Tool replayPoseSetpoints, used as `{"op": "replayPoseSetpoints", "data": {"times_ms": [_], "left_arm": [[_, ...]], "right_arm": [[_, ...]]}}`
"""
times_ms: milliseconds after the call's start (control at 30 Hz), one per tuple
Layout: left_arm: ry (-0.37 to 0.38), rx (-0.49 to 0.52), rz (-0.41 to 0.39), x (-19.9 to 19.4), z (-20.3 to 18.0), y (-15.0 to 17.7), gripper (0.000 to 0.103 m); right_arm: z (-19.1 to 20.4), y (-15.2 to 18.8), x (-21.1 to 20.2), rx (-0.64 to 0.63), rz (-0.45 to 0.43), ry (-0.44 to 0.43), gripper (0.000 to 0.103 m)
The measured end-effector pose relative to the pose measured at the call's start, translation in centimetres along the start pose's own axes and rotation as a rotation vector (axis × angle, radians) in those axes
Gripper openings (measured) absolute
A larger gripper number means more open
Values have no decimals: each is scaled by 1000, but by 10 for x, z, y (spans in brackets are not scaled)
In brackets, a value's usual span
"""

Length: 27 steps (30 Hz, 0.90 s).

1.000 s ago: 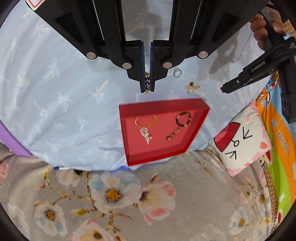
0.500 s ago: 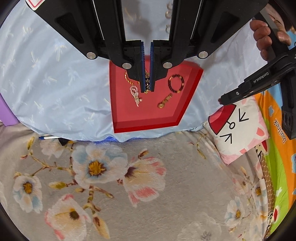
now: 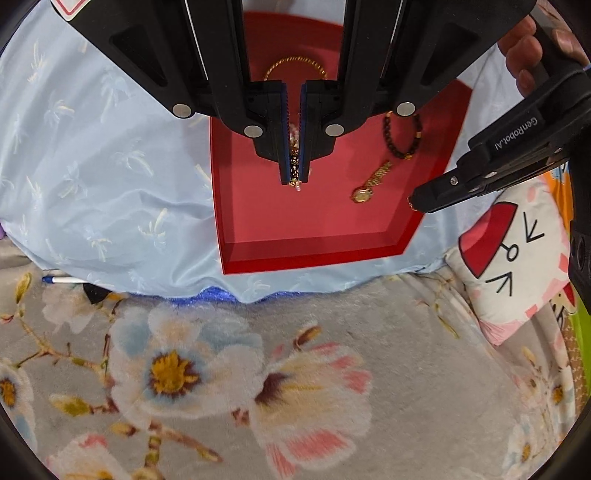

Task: Organize jewelry
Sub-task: 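Carry the ring and chain into the red box and open both tools, then withdraw both tools from the red box toward the remaining jewelry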

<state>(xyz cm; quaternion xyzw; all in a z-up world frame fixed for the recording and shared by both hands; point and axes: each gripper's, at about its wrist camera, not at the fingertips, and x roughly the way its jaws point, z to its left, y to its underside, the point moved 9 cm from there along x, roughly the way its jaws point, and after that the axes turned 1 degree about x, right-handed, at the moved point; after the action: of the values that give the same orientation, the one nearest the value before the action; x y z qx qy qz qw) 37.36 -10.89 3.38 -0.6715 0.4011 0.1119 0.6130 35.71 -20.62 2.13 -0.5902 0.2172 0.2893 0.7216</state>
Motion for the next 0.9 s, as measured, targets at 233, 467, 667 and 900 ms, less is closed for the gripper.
{"op": "replayPoseSetpoints", "data": {"times_ms": [233,467,667,900], "left_arm": [[-21,-5,52,37,6,11,6],[-32,-16,70,53,10,15,7],[-33,-33,38,43,16,9,34],[-60,-6,-21,-4,20,18,35]], "right_arm": [[-13,6,30,11,36,14,3],[-18,3,40,-8,25,32,12],[-22,-2,22,6,-23,33,24],[-23,23,-28,39,-54,-13,24]]}}
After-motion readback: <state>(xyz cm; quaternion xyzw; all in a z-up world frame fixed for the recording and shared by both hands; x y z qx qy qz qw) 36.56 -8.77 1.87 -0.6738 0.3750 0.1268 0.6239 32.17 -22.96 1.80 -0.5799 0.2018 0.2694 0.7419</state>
